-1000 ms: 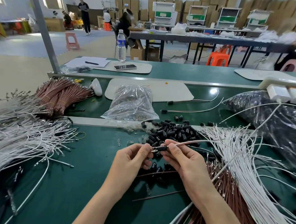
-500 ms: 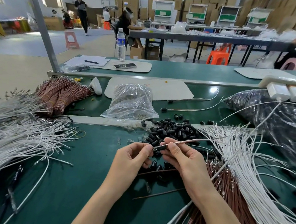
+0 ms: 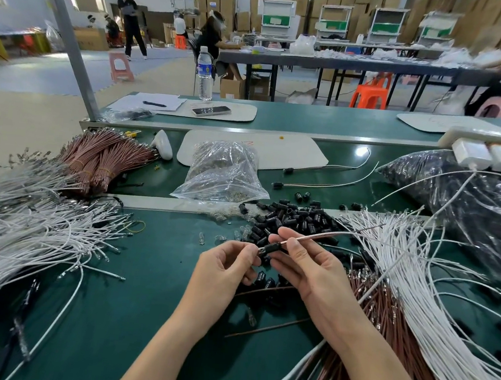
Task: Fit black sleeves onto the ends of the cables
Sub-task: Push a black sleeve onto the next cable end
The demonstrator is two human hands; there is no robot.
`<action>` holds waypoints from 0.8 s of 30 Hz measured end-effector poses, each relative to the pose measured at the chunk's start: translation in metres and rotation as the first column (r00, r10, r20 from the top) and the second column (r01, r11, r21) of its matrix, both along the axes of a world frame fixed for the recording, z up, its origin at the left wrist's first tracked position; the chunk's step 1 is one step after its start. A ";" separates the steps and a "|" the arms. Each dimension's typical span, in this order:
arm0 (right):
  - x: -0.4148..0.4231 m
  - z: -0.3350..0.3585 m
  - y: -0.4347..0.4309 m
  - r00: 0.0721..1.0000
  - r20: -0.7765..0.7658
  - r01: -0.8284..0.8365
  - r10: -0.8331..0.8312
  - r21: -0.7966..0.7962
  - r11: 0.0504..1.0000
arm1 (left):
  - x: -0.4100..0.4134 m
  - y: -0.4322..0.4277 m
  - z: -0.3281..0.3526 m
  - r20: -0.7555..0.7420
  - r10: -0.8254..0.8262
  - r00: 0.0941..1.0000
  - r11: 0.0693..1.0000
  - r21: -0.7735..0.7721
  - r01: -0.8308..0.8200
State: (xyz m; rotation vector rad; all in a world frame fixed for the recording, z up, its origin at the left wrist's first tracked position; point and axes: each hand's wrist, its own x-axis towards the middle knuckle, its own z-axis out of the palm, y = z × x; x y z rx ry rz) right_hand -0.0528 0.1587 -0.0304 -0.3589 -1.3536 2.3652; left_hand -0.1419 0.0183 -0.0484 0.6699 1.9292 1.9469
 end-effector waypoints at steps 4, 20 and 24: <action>0.001 0.001 0.000 1.000 -0.015 -0.016 0.015 -0.038 0.999 | 0.001 0.001 0.000 -0.024 0.006 1.000 1.000 -0.012 -0.007; -0.001 -0.003 -0.007 0.998 0.055 0.027 -0.029 0.034 0.999 | 0.016 0.003 0.002 -0.218 0.050 0.975 0.995 -0.072 -0.068; 0.000 -0.004 -0.008 0.999 0.048 -0.016 0.013 0.076 0.997 | 0.016 0.002 0.003 -0.254 0.059 0.965 0.993 -0.083 -0.083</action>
